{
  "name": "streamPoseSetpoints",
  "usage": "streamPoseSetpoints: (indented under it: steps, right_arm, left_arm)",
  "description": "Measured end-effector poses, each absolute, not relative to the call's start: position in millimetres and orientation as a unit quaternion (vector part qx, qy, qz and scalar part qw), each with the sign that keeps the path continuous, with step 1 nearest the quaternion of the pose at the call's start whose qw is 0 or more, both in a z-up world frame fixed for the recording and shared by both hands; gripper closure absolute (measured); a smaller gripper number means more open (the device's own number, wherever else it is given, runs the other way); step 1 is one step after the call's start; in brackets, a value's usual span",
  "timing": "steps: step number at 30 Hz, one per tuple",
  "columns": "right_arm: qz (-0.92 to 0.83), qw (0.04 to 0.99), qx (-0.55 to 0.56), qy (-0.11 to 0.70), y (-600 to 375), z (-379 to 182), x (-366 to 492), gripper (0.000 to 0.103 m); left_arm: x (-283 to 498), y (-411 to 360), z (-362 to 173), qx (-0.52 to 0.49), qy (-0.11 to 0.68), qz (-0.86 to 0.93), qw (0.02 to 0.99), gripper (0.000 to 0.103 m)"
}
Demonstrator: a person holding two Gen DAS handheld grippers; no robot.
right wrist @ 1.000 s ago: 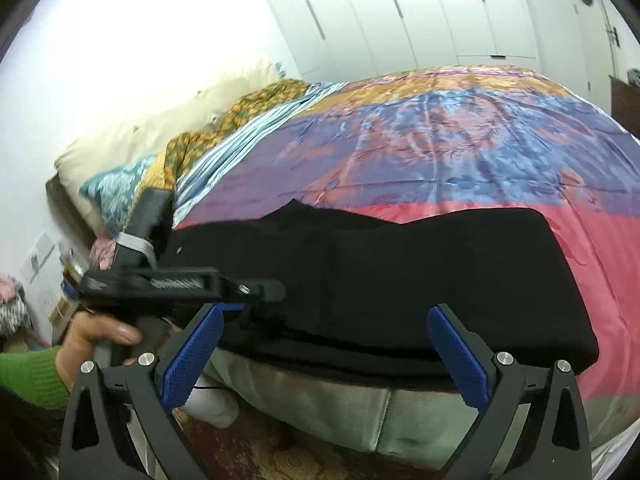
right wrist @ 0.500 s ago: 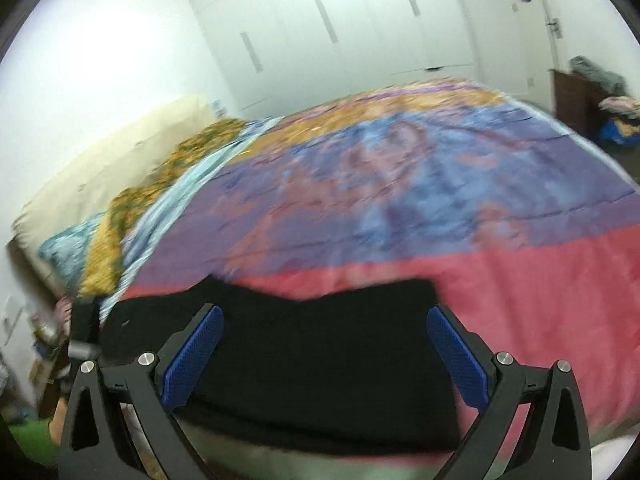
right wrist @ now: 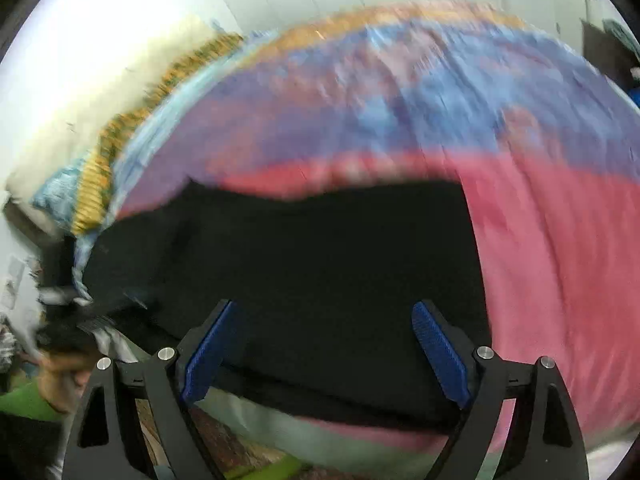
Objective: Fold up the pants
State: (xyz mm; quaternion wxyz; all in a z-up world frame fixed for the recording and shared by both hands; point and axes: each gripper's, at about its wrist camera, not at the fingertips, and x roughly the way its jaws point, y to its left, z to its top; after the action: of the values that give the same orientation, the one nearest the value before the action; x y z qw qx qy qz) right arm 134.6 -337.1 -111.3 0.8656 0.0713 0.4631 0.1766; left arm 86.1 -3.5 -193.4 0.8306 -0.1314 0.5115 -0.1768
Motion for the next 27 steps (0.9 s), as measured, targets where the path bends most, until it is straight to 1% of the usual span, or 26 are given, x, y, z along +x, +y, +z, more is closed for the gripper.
streamPoseSetpoints:
  steps: [2, 4, 6, 7, 8, 9, 10, 12, 14, 15, 18, 21, 23, 25, 26, 27]
  right_arm:
    - [0.184, 0.877, 0.063, 0.44, -338, -93, 153, 0.015]
    - [0.19, 0.868, 0.094, 0.448, -345, -101, 173, 0.015]
    - [0.18, 0.843, 0.118, 0.494, -352, -131, 193, 0.015]
    - [0.155, 0.814, 0.123, 0.547, -361, -163, 204, 0.016]
    - [0.141, 0.793, 0.127, 0.578, -370, -184, 209, 0.021]
    - [0.138, 0.8, 0.132, 0.568, -377, -187, 206, 0.033]
    - [0.146, 0.811, 0.148, 0.546, -384, -177, 200, 0.034]
    - [0.14, 0.835, 0.176, 0.501, -402, -153, 183, 0.033]
    - [0.131, 0.844, 0.2, 0.481, -421, -142, 166, 0.031]
    - [0.121, 0.839, 0.213, 0.486, -432, -143, 159, 0.028]
    - [0.122, 0.799, 0.264, 0.527, -452, -164, 141, 0.028]
    - [0.167, 0.771, 0.31, 0.53, -453, -180, 126, 0.028]
    - [0.182, 0.759, 0.318, 0.538, -445, -187, 130, 0.028]
    - [0.191, 0.746, 0.303, 0.562, -436, -193, 136, 0.029]
    - [0.19, 0.745, 0.295, 0.567, -433, -194, 134, 0.034]
    - [0.194, 0.743, 0.284, 0.574, -430, -193, 134, 0.058]
  left_arm:
    - [85, -5, -193, -0.128, 0.509, -0.178, 0.832, 0.082]
    - [84, -4, -194, -0.128, 0.507, -0.18, 0.833, 0.082]
    - [84, -2, -195, -0.132, 0.508, -0.182, 0.831, 0.082]
    - [85, -2, -196, -0.137, 0.509, -0.186, 0.829, 0.081]
    - [86, -2, -196, -0.138, 0.509, -0.187, 0.829, 0.081]
    - [86, -1, -197, -0.136, 0.51, -0.187, 0.828, 0.081]
    - [85, -1, -197, -0.134, 0.51, -0.187, 0.829, 0.081]
    - [84, 1, -197, -0.136, 0.507, -0.189, 0.83, 0.081]
    - [85, 1, -199, -0.14, 0.509, -0.189, 0.828, 0.081]
    - [86, 1, -199, -0.142, 0.509, -0.188, 0.828, 0.081]
    - [86, 2, -199, -0.142, 0.51, -0.189, 0.827, 0.081]
    - [85, 2, -199, -0.143, 0.508, -0.189, 0.828, 0.081]
    - [84, 2, -199, -0.142, 0.508, -0.19, 0.828, 0.081]
    - [84, 2, -200, -0.141, 0.507, -0.19, 0.829, 0.081]
    - [84, 2, -199, -0.142, 0.507, -0.19, 0.829, 0.081]
    - [84, 2, -199, -0.141, 0.507, -0.189, 0.829, 0.081]
